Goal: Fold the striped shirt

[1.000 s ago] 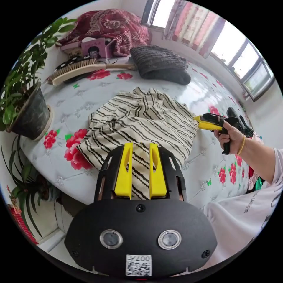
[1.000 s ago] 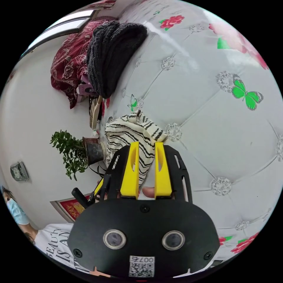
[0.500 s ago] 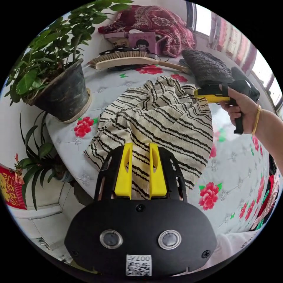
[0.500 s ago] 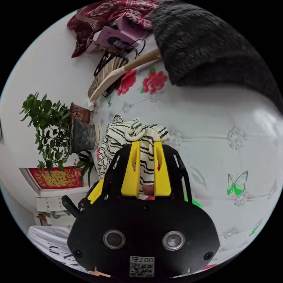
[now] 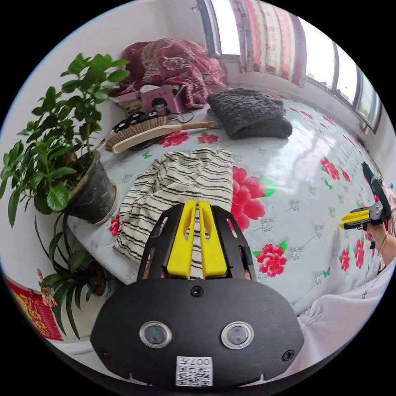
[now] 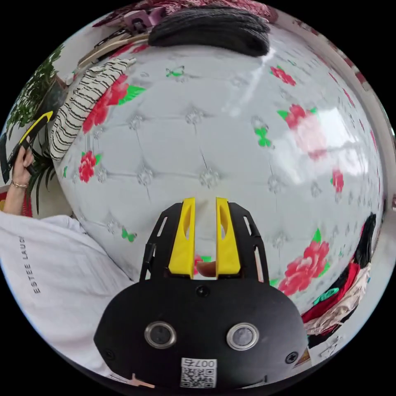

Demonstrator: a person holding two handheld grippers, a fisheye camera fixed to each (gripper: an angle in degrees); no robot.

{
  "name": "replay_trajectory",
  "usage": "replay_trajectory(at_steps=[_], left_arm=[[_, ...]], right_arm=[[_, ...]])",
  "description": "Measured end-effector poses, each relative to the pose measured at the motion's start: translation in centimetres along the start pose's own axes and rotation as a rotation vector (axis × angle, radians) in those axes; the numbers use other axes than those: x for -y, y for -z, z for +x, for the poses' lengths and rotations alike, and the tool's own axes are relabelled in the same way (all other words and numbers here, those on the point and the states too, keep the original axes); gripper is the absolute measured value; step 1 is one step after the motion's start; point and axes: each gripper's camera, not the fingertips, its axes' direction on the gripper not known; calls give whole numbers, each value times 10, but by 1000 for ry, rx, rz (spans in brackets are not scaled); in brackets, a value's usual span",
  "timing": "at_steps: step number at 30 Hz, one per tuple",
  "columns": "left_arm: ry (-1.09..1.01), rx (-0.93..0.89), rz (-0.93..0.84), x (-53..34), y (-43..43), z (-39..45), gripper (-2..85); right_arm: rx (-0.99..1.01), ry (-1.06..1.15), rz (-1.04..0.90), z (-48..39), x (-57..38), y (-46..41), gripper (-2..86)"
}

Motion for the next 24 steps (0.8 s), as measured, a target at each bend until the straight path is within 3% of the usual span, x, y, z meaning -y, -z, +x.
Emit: replay_trajectory(at_steps=[4,8,15,19,24], left_arm=[[-203,-166,-89,12,-9,76,-8],[-340,-274,-142,6,2,144,-8],[-398,-279,-194,-14,26,218,-8],[-415,-224,-252,-29,40,258,-8],[-434,-217,-286,-45,53,307,-8]], right_arm=[[-7,-125,-101,3,-82,-30,41],[85,-295,140,-4,-115,-35,39],[204,-276,214,0,-120,-42,26],[166,-526,352,54,-177,-39,35],[-85,-945,447,166,-316,-34,52]])
